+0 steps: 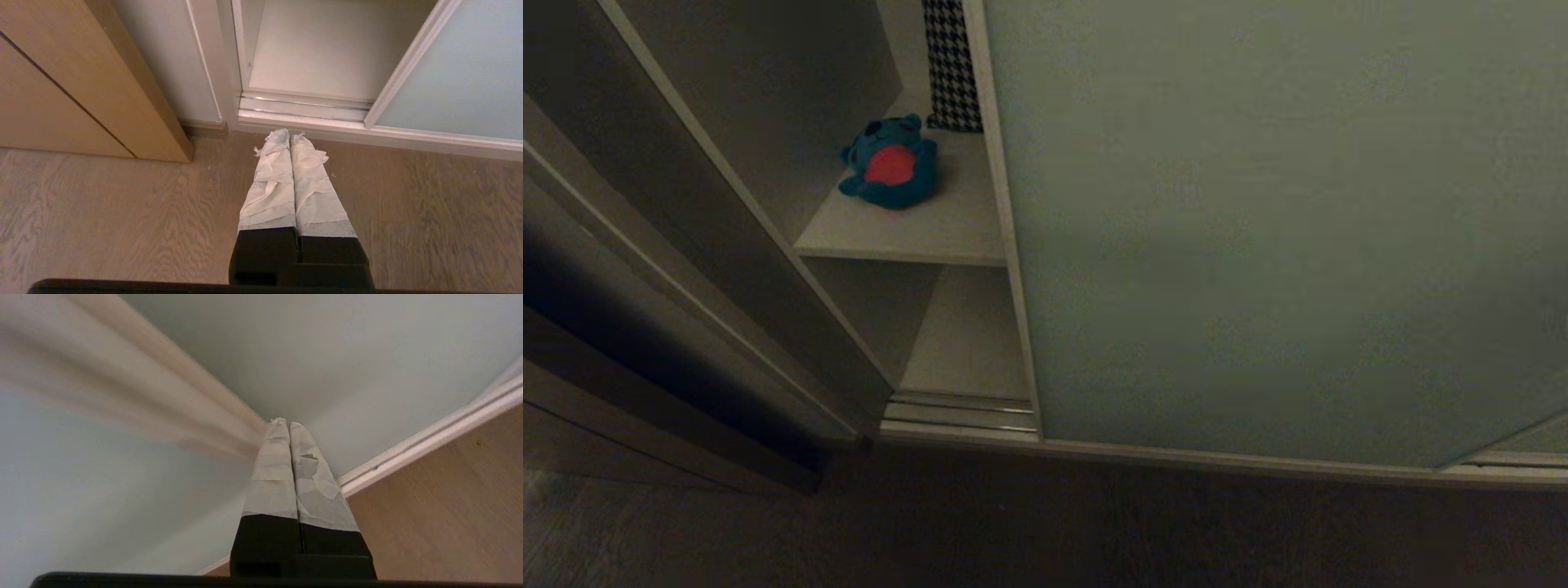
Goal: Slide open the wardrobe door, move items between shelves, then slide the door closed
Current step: Close the door
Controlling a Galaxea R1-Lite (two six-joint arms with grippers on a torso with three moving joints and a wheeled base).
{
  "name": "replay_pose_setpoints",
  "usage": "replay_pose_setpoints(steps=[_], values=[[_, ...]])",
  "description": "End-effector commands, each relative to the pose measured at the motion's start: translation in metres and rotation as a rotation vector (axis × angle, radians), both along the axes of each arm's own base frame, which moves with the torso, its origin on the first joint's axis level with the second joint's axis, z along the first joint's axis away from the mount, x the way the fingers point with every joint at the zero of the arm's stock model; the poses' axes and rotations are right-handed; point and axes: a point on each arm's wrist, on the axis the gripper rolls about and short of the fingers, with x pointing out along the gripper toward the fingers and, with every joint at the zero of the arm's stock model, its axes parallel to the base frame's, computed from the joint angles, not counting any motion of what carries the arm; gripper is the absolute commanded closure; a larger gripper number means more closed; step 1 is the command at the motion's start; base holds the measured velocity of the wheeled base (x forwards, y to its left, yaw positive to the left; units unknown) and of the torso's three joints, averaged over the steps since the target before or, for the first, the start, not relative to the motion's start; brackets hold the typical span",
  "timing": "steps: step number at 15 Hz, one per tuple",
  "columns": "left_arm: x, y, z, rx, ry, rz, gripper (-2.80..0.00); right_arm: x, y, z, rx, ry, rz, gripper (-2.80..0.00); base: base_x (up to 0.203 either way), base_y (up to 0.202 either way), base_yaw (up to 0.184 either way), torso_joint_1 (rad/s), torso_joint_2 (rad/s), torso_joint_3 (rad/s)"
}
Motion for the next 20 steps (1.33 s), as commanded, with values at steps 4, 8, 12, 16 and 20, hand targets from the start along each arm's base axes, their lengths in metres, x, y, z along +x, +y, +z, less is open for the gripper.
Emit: replay_pose_setpoints(steps=[4,8,12,16,20], values=[[0.0,0.0,0.0,0.0,0.001,0.0,0.0,0.006,-0.011,-0.007,-0.027,-0.012,0.007,0.0,0.0,0.0,0.0,0.0,0.0,0.0],[0.0,0.0,0.0,0.0,0.001,0.0,0.0,0.018,-0.014,-0.013,-0.051,-0.022,0.03,0.0,0.0,0.0,0.0,0.0,0.0,0.0],[0.0,0.0,0.0,0.0,0.001,0.0,0.0,0.027,-0.012,-0.015,-0.07,-0.03,0.054,0.0,0.0,0.0,0.0,0.0,0.0,0.0],[0.0,0.0,0.0,0.0,0.001,0.001,0.0,0.032,-0.005,-0.016,-0.066,-0.032,0.076,0.0,0.0,0.0,0.0,0.0,0.0,0.0],[0.0,0.0,0.0,0.0,0.001,0.0,0.0,0.028,0.009,-0.015,-0.051,-0.028,0.085,0.0,0.0,0.0,0.0,0.0,0.0,0.0]])
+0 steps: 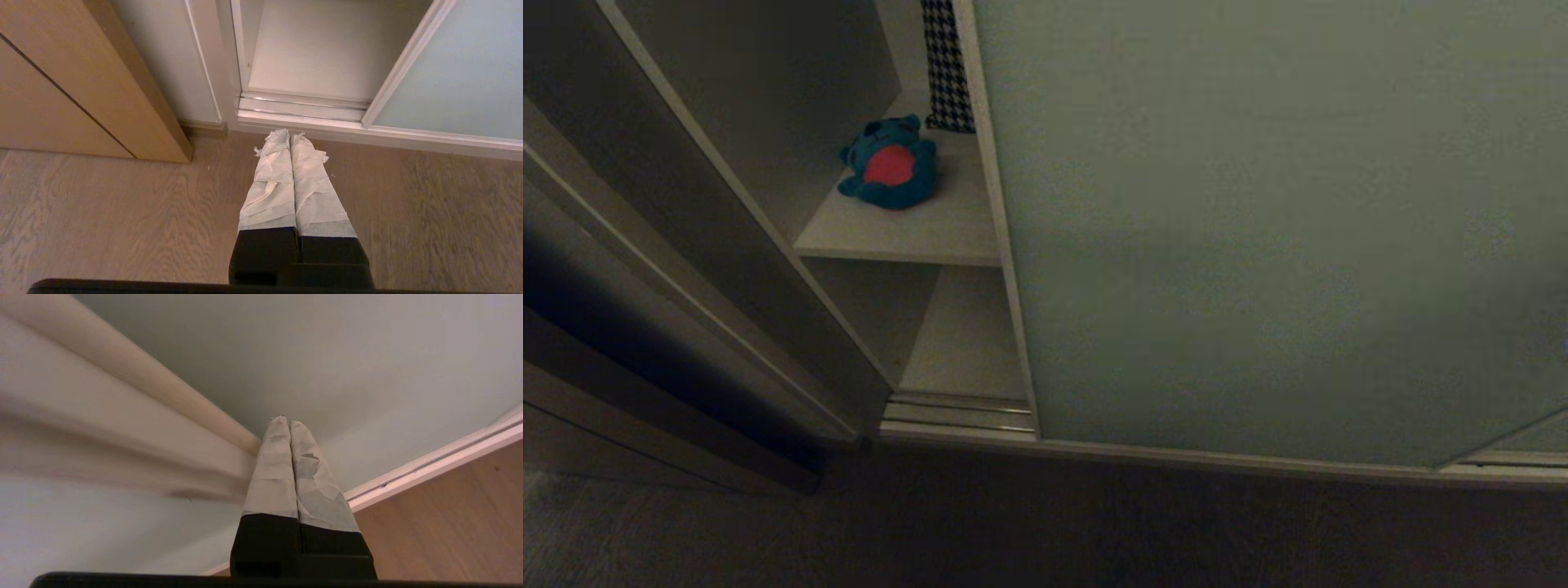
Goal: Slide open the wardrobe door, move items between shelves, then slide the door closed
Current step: Close the door
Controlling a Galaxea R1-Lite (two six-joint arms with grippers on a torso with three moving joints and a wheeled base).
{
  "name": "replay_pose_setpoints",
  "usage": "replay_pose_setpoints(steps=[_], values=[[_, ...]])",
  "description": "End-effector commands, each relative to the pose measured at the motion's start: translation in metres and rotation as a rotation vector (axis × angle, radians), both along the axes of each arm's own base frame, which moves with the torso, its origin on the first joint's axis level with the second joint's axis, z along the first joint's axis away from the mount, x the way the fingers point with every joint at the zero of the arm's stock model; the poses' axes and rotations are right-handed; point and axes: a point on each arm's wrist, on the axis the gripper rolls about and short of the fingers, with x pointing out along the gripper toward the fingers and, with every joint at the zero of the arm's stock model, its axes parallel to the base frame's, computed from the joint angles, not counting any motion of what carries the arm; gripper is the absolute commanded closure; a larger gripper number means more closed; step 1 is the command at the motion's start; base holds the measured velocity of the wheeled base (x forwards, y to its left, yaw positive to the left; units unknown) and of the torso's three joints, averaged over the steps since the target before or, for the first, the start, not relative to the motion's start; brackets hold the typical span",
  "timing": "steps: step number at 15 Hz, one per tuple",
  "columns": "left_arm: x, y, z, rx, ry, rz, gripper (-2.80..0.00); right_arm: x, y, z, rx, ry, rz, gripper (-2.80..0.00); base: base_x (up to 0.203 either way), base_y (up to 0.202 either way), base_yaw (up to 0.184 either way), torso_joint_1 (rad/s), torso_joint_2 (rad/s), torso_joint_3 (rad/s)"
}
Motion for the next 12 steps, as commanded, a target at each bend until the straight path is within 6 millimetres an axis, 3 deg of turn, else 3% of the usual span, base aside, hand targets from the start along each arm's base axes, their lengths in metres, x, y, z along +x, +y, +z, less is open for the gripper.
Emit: replay_pose_setpoints(steps=[1,6,12], values=[[0.0,0.0,0.0,0.0,0.001,0.001,0.0,-0.007,0.019,0.008,0.0,-0.005,0.021,0.0,0.0,0.0,0.0,0.0,0.0,0.0],[0.0,0.0,0.0,0.0,0.001,0.0,0.0,-0.018,0.055,0.02,-0.006,-0.012,0.054,0.0,0.0,0.0,0.0,0.0,0.0,0.0],[0.0,0.0,0.0,0.0,0.001,0.0,0.0,-0.012,0.098,0.009,-0.002,-0.009,0.14,0.0,0.0,0.0,0.0,0.0,0.0,0.0]])
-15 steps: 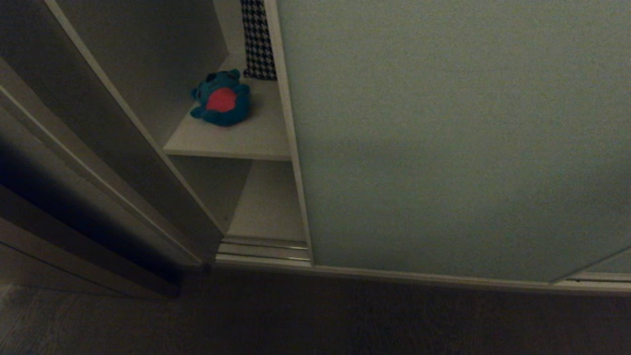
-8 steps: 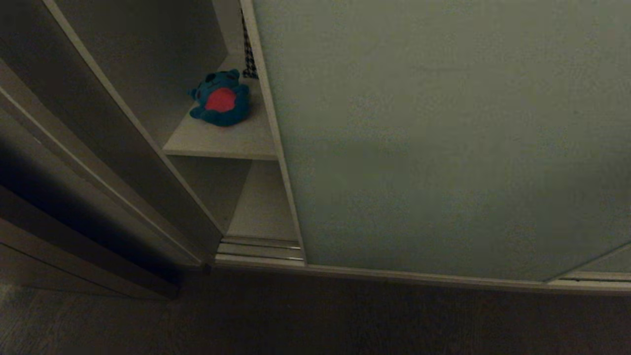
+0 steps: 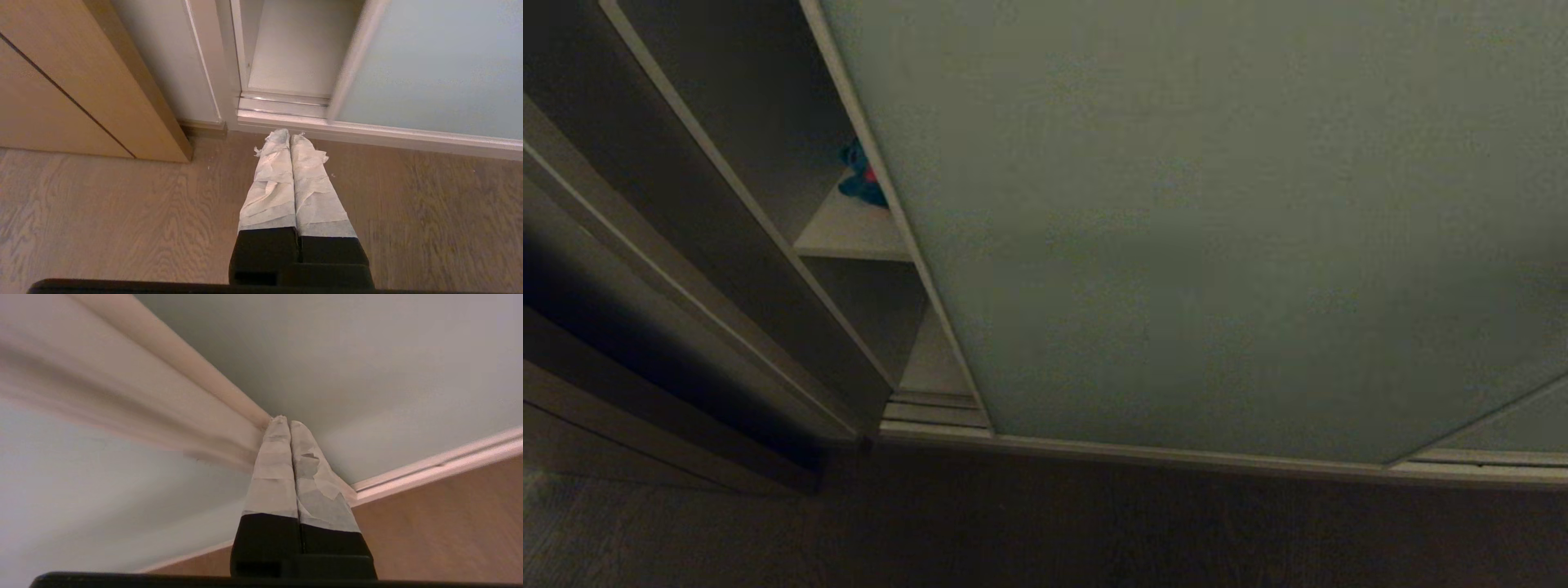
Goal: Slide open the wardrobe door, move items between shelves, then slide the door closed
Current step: Close the door
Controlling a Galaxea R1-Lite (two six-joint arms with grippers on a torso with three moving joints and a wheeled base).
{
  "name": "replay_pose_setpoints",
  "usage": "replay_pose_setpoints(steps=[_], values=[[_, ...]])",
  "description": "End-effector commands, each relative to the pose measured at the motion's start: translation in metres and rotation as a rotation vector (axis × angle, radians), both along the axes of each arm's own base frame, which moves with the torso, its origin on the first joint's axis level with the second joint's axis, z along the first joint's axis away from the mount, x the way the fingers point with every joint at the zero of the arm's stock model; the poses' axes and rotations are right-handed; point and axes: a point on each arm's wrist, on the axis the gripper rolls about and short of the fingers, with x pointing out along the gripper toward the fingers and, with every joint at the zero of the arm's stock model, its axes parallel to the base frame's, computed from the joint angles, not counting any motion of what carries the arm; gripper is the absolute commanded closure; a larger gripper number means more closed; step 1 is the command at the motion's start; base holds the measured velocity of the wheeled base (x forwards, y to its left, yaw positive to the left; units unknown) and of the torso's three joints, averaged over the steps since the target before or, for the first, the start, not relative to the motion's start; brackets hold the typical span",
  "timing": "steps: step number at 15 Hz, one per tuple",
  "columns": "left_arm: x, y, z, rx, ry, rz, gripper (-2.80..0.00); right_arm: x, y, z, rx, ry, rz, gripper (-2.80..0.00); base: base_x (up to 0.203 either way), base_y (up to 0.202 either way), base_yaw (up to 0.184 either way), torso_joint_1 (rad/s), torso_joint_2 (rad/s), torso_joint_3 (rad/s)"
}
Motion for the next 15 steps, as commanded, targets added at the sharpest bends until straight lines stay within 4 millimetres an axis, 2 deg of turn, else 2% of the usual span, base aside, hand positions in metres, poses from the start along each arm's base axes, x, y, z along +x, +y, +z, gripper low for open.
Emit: replay_pose_setpoints(steps=[1,6,11,15], values=[[0.0,0.0,0.0,0.0,0.001,0.0,0.0,-0.003,0.026,0.002,-0.011,-0.008,0.036,0.0,0.0,0.0,0.0,0.0,0.0,0.0],[0.0,0.0,0.0,0.0,0.001,0.0,0.0,0.001,0.059,-0.003,-0.032,-0.019,0.114,0.0,0.0,0.0,0.0,0.0,0.0,0.0],[0.0,0.0,0.0,0.0,0.001,0.0,0.0,-0.003,0.078,-0.009,-0.015,-0.013,0.153,0.0,0.0,0.0,0.0,0.0,0.0,0.0],[0.0,0.0,0.0,0.0,0.001,0.0,0.0,0.0,0.105,-0.01,-0.027,-0.018,0.24,0.0,0.0,0.0,0.0,0.0,0.0,0.0]])
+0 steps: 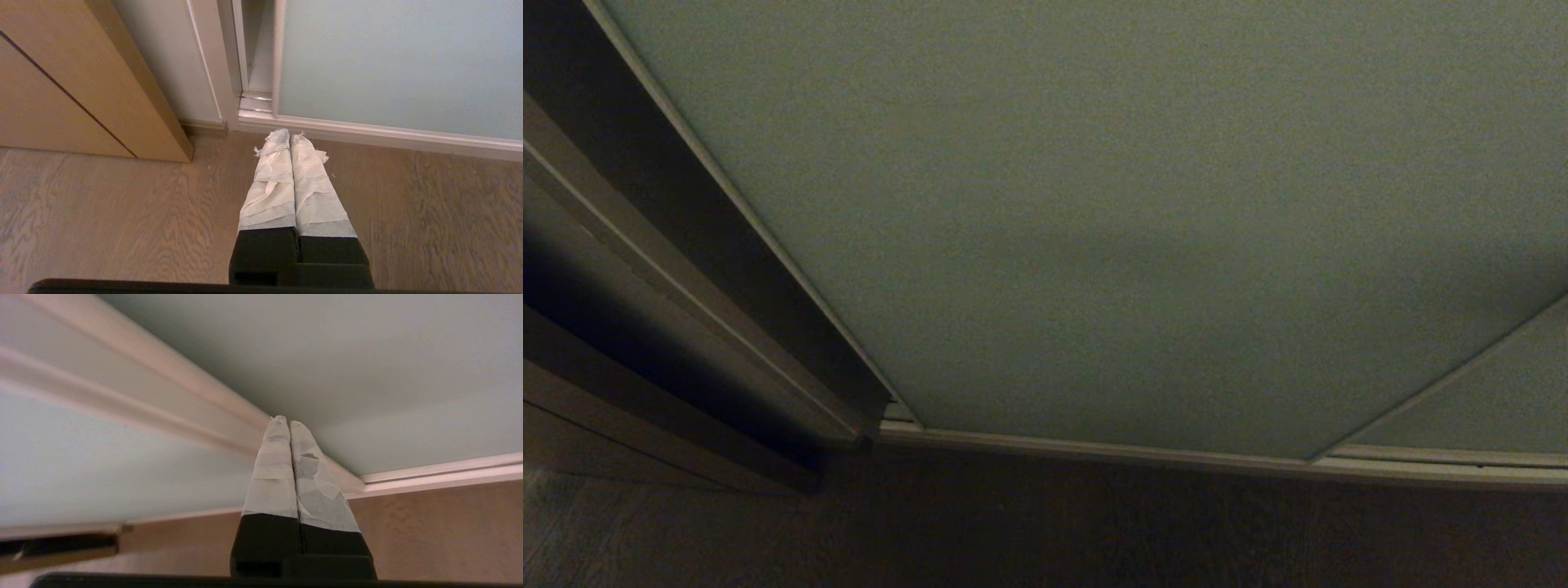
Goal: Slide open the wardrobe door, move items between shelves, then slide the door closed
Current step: Close the door
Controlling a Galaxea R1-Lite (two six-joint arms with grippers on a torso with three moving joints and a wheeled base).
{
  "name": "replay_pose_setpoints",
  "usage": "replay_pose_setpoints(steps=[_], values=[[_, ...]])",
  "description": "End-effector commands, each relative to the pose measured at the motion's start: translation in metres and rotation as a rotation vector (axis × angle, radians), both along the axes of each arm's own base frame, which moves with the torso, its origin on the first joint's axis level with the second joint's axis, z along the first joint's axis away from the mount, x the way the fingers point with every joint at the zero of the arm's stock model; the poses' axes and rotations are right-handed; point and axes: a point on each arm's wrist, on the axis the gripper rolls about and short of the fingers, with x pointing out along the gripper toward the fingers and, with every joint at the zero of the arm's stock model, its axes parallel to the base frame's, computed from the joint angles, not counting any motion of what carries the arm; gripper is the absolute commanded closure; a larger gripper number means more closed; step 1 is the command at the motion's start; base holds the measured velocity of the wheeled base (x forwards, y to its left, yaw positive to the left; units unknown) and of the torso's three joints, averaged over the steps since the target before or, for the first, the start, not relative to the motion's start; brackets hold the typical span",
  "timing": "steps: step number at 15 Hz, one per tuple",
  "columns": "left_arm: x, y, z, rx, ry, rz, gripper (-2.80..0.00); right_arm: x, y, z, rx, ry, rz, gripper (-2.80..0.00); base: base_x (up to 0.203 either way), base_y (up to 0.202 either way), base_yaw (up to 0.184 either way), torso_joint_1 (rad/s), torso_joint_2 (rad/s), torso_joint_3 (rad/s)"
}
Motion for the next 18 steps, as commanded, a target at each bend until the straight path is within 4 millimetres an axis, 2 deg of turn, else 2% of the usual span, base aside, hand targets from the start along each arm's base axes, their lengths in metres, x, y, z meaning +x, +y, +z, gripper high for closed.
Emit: replay_pose_setpoints(steps=[1,6,11,13,16,18], values=[[0.0,0.0,0.0,0.0,0.001,0.0,0.0,-0.001,0.018,0.004,-0.016,-0.016,0.051,0.0,0.0,0.0,0.0,0.0,0.0,0.0],[0.0,0.0,0.0,0.0,0.001,-0.001,0.0,0.003,0.04,0.005,-0.022,-0.023,0.131,0.0,0.0,0.0,0.0,0.0,0.0,0.0],[0.0,0.0,0.0,0.0,0.001,-0.001,0.0,0.009,0.05,0.002,-0.014,-0.016,0.182,0.0,0.0,0.0,0.0,0.0,0.0,0.0],[0.0,0.0,0.0,0.0,0.001,-0.001,0.0,0.009,0.056,-0.006,-0.004,0.005,0.176,0.0,0.0,0.0,0.0,0.0,0.0,0.0],[0.0,0.0,0.0,0.0,0.001,0.001,0.0,0.008,0.065,-0.027,-0.071,0.069,0.075,0.0,0.0,0.0,0.0,0.0,0.0,0.0],[0.0,0.0,0.0,0.0,0.001,-0.001,0.0,-0.001,0.084,-0.032,-0.135,0.081,0.058,0.0,0.0,0.0,0.0,0.0,0.0,0.0]])
